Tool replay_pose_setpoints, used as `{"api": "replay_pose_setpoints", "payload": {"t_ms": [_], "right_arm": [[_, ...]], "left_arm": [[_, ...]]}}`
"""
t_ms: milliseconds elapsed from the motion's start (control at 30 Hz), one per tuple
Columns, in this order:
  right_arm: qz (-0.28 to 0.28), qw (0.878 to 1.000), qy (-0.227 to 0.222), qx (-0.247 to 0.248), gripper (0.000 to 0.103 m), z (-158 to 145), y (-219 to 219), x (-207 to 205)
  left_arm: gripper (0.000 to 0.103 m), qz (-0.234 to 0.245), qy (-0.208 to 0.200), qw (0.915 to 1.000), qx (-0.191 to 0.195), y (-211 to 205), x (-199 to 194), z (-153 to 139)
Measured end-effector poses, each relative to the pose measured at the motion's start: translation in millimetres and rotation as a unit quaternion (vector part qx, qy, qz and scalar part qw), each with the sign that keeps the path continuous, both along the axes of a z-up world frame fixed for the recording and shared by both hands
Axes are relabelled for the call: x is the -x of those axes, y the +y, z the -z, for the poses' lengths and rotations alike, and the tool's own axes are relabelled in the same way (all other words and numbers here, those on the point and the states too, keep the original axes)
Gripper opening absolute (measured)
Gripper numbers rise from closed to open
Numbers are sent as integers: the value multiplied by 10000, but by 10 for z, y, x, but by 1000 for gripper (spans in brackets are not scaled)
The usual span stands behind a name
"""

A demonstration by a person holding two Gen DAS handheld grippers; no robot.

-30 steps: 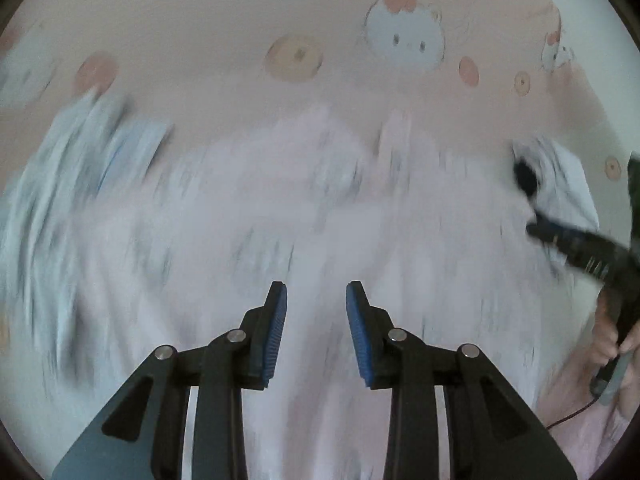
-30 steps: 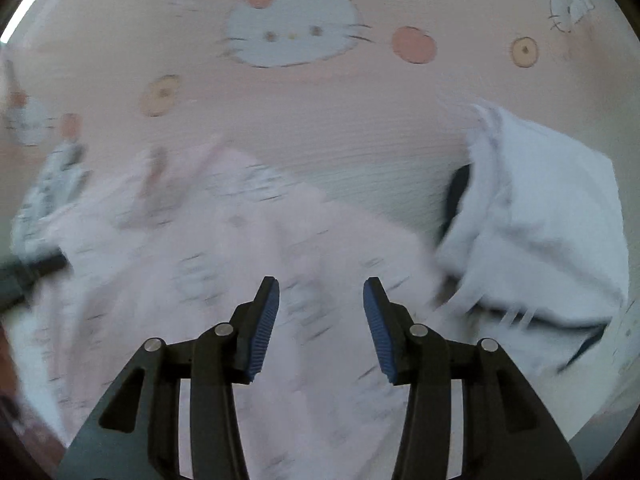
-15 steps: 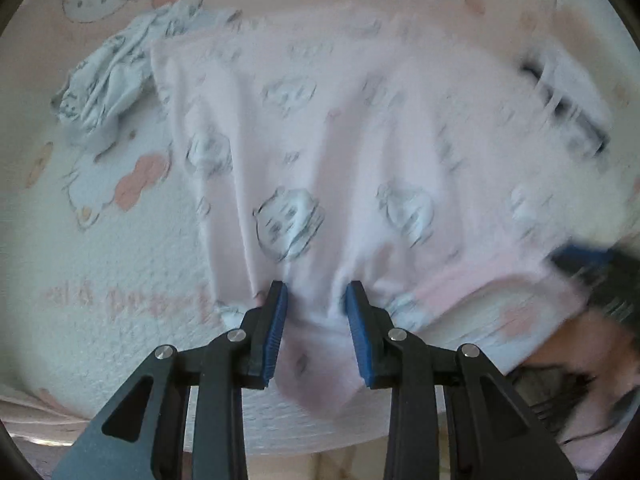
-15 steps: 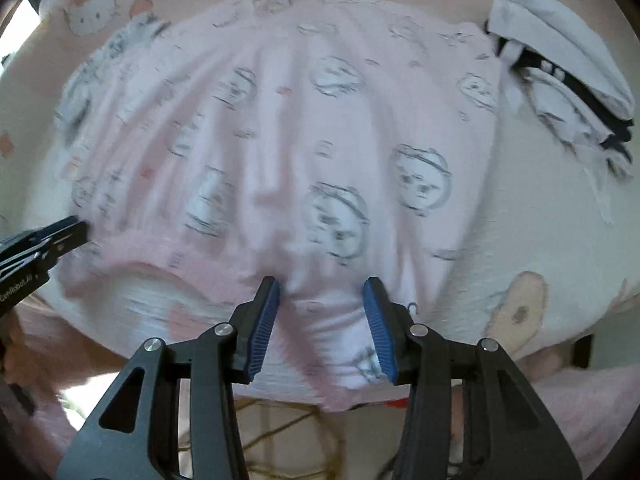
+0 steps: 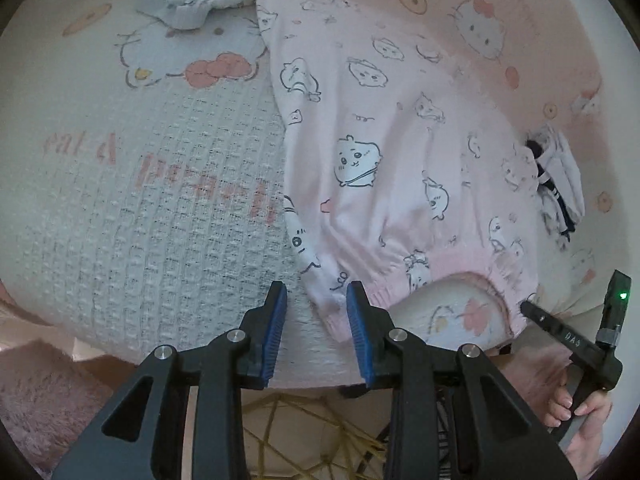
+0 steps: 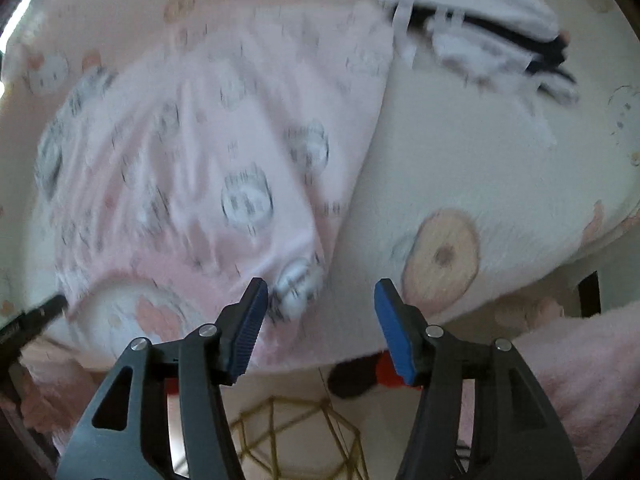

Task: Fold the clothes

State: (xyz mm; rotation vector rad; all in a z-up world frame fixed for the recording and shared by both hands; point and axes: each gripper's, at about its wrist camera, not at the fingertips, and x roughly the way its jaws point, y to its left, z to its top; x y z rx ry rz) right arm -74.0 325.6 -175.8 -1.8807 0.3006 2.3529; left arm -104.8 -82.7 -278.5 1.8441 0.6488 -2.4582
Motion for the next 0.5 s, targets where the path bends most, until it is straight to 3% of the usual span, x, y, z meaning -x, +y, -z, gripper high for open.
{"api": "replay_pose_setpoints", "payload": {"t_ms": [67,100,167,233,300,400,500], "right_arm": [[-125,9986,-65,-514,58,3,24,-22],[-96,9986,9,-516,58,-36,60,-30],[36,9993,235,-276,59,-143,152,-42],[186,9986,360,341,62,-172,225,-41],[295,9954,290,869,66,-111,270,-21],[282,9958,-8,871,67,44,257,23],[233,9970,-6,745,65,13,245,49]], "left_arm": [[33,-40,17,9998,215,-9,-8,-39],[33,-115,64,9998,147,-49,-26,-55],[33,-290,123,9975,-639,-158,-55,-33],[33,-421,5,9889,-1426,-203,-56,63],[33,-467,-75,9901,-1322,-152,-46,117],[33,-601,-38,9905,-1236,-121,-83,124],[33,-888,13,9849,-1487,-155,-112,161]]}}
